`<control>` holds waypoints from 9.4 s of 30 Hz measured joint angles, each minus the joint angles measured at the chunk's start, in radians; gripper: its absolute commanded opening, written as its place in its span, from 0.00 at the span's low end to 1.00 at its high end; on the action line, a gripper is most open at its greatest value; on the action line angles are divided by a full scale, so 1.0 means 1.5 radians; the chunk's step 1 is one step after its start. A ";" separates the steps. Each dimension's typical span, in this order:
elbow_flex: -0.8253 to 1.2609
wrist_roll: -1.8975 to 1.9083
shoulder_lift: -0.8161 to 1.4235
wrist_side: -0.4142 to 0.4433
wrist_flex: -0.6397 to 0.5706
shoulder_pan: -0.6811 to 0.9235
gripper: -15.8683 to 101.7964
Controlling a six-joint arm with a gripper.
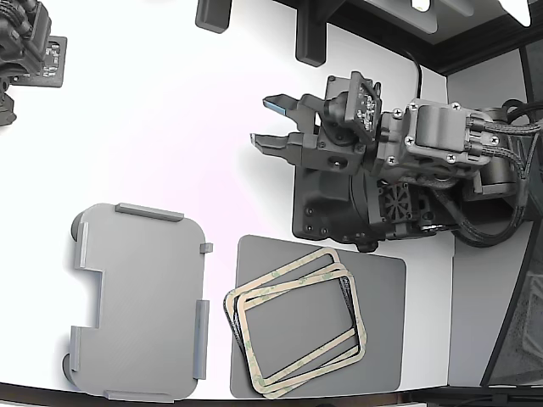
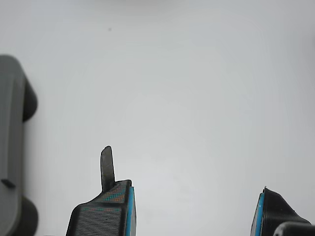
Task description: Move top rectangular frame to the holder.
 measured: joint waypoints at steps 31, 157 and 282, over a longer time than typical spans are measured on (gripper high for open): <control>-0.445 0.182 -0.488 -0.017 0.229 0.319 0.98; -0.850 1.276 -0.906 0.001 0.437 0.356 0.04; -1.004 1.219 -1.056 0.042 0.434 0.291 0.98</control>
